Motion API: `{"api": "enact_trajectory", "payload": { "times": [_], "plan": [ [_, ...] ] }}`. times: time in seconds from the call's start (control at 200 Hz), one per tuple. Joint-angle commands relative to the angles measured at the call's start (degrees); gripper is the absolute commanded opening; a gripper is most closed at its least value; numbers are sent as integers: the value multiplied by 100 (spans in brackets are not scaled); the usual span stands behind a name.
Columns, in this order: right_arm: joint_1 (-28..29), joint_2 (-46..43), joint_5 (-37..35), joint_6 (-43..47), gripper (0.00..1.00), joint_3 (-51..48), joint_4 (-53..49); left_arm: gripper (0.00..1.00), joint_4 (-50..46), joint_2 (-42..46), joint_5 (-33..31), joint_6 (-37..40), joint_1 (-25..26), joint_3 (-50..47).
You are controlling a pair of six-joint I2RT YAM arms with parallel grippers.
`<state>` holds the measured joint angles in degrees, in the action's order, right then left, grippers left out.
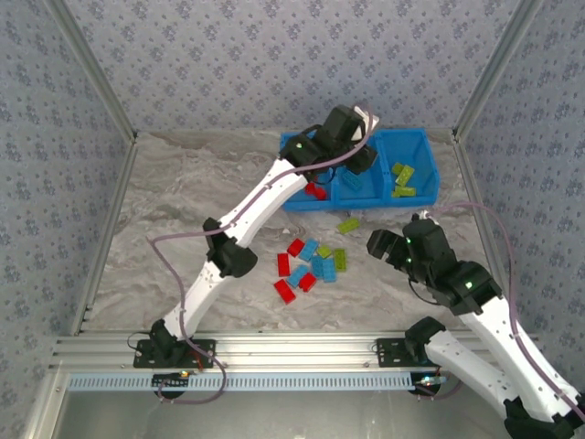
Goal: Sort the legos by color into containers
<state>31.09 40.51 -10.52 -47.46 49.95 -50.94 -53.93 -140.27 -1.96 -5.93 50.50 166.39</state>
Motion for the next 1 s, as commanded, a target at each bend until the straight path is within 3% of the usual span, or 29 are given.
{"api": "enact_trajectory", "payload": {
  "times": [0.0, 0.105, 0.18, 0.32, 0.42, 0.585, 0.76, 0.994],
  "plan": [
    [-100, 479, 52, -192, 93, -66, 165, 45, -1162, 580, 300, 376, 223, 154],
    [-235, 1119, 149, -274, 93, 55, 235, 48, -1561, 904, 240, 521, 378, -97],
    [-373, 1524, 375, -221, 93, 71, 439, 50, -1291, 1398, -65, 591, 443, -896],
    [-538, 2349, 928, -107, 93, 77, 1180, 58, 1348, 3572, -381, 614, 297, -4818],
    [-568, 3064, 941, -97, 94, 325, 1421, 69, 2369, 4709, -286, 558, 182, -6572],
    [-599, 4348, 918, -174, 94, 777, 1942, 80, 2715, 5907, 51, 663, 279, -8179],
    [-604, 5732, 620, -108, 85, 1558, 1982, 91, 2775, 6977, 435, 1258, 484, -9615],
    [-618, 6619, 340, -227, 79, 2165, 1964, 99, 2723, 7982, 851, 1748, 548, -10759]
  ]
}}
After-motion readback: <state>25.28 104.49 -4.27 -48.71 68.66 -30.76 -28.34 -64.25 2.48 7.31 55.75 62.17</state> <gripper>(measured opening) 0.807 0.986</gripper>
